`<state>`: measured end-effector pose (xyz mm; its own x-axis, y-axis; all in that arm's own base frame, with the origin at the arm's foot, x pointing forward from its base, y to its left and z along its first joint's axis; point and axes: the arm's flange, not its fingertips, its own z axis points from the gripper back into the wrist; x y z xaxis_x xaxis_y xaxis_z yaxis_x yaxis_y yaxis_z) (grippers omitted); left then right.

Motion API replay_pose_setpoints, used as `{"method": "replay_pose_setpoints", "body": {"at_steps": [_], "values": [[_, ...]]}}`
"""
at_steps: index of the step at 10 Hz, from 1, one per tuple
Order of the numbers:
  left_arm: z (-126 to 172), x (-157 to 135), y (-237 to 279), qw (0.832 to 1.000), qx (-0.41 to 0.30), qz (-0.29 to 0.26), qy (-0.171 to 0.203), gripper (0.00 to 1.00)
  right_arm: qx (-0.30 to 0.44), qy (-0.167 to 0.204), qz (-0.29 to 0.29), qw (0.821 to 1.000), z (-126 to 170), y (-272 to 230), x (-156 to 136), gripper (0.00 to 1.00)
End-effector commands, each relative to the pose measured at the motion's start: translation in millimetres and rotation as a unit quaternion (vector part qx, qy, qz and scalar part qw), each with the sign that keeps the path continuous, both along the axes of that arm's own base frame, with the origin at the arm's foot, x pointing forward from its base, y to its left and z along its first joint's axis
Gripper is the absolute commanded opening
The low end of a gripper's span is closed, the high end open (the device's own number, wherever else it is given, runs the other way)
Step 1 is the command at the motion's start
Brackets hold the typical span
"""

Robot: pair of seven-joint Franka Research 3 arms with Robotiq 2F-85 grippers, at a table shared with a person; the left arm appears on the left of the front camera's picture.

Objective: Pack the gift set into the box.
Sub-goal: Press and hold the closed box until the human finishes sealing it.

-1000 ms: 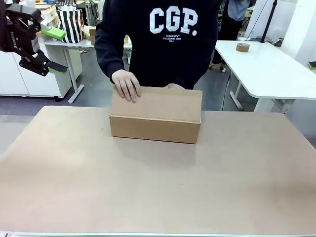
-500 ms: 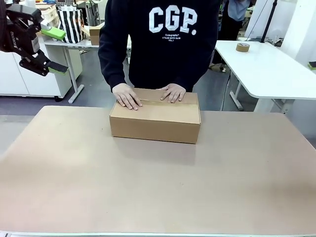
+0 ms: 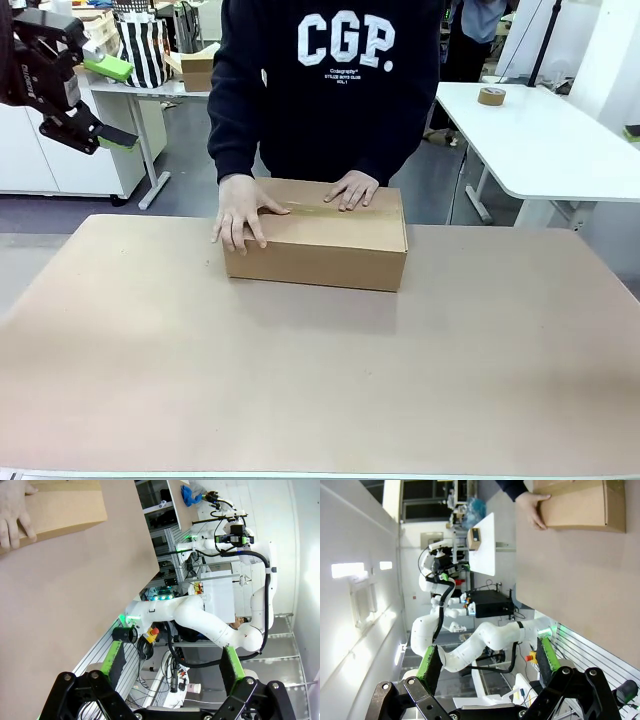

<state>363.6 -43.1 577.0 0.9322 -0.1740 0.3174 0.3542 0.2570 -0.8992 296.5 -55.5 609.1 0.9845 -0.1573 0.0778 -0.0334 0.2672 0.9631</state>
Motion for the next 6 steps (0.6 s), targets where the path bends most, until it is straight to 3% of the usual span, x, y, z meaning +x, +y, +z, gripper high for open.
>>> {"method": "replay_pose_setpoints", "body": {"at_steps": [1,6], "values": [[4.8,1.1,1.5,1.000,-0.008,0.003,0.005,1.00,0.009,-0.014,0.004,1.000,2.0,0.3,2.1,1.00],[4.8,1.1,1.5,1.000,-0.008,0.003,0.005,1.00,0.009,-0.014,0.004,1.000,2.0,0.3,2.1,1.00]]}}
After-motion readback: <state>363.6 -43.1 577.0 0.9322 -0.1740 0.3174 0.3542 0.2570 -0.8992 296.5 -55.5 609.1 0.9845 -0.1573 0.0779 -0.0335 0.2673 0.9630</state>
